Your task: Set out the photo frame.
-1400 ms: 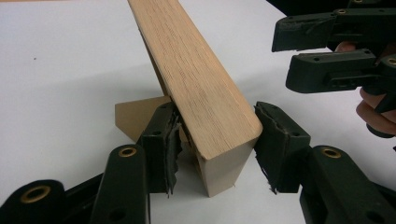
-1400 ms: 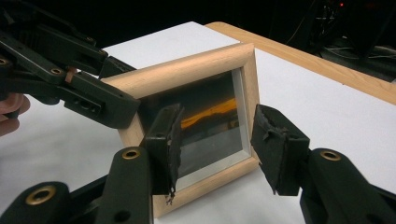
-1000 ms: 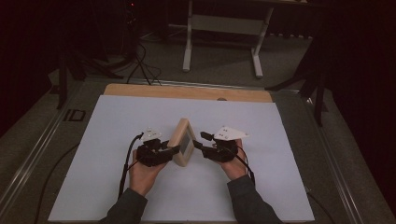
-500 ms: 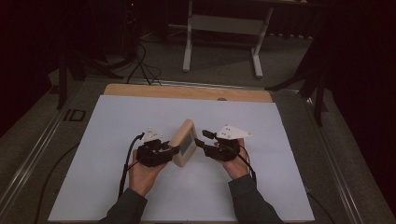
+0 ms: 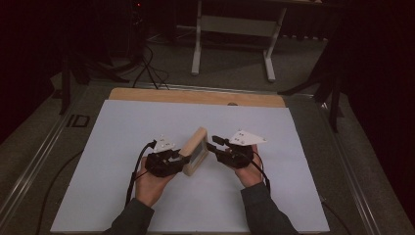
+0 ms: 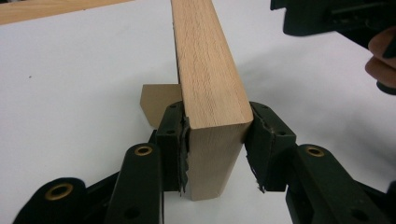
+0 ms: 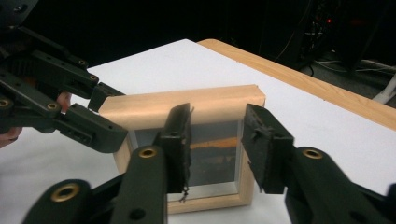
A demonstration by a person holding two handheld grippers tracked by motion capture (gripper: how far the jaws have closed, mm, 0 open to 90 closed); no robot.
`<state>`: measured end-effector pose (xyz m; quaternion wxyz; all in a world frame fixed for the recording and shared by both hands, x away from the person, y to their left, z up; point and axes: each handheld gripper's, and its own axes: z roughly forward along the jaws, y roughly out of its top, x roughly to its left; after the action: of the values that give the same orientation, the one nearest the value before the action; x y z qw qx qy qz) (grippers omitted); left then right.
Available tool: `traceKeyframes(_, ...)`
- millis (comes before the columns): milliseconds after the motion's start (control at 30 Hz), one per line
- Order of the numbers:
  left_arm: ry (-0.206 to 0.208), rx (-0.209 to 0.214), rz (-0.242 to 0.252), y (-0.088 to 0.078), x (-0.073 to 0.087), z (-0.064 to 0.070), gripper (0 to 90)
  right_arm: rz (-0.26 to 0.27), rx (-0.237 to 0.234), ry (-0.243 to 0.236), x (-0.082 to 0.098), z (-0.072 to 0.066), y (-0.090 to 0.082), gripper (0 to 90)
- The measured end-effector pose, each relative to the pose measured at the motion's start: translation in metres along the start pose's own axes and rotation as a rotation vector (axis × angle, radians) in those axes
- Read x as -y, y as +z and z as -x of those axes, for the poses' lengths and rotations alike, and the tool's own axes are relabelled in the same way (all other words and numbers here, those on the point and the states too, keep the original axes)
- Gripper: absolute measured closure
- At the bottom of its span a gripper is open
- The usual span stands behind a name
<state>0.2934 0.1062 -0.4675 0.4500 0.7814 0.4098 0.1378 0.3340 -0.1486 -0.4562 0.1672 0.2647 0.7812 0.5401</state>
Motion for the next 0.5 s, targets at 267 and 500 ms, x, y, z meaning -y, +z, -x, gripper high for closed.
traceKeyframes(267,0.061,0.016,-0.005,0.000,0.001,0.005,60.7,0.000,0.029,-0.008,-0.002,0.001,-0.002,79.4)
traceKeyframes(500,0.138,0.033,-0.012,-0.001,0.002,0.011,60.7,0.005,0.068,-0.015,-0.002,0.000,-0.004,89.5)
